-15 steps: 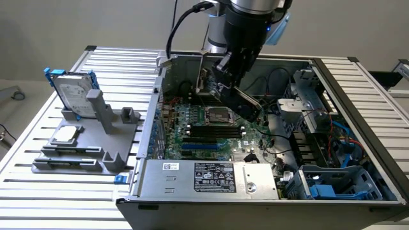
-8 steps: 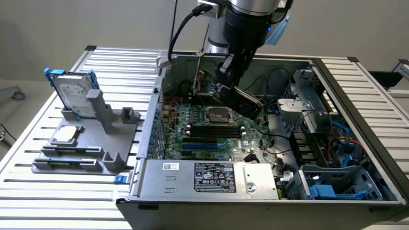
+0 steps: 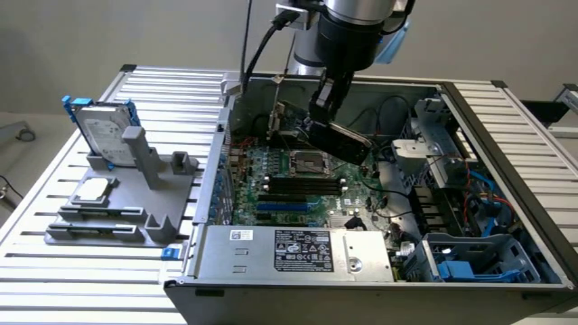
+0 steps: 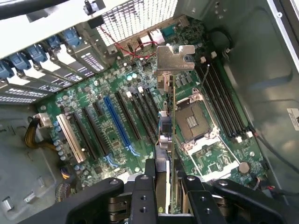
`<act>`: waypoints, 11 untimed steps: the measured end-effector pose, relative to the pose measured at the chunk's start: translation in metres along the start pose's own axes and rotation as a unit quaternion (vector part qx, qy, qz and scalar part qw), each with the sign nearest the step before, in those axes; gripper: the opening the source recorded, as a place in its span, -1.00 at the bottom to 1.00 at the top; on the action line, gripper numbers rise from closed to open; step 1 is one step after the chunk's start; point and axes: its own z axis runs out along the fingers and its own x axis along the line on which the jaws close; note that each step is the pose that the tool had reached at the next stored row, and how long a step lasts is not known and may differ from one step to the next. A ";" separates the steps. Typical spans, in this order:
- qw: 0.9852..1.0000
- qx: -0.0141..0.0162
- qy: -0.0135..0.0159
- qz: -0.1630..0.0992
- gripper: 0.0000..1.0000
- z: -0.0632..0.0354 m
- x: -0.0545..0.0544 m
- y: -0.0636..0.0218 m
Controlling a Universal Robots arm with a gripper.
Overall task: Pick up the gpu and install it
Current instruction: 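Insert the gpu into the slot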
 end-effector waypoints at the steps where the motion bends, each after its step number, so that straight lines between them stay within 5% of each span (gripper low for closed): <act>1: 1.000 -0.001 -0.001 -0.009 -0.47 0.0003 0.000 0.0000; 6: 0.999 -0.004 0.000 -0.054 -0.47 0.0016 0.000 -0.0001; 11: 0.995 -0.007 0.001 -0.099 -0.47 0.0030 0.000 -0.0002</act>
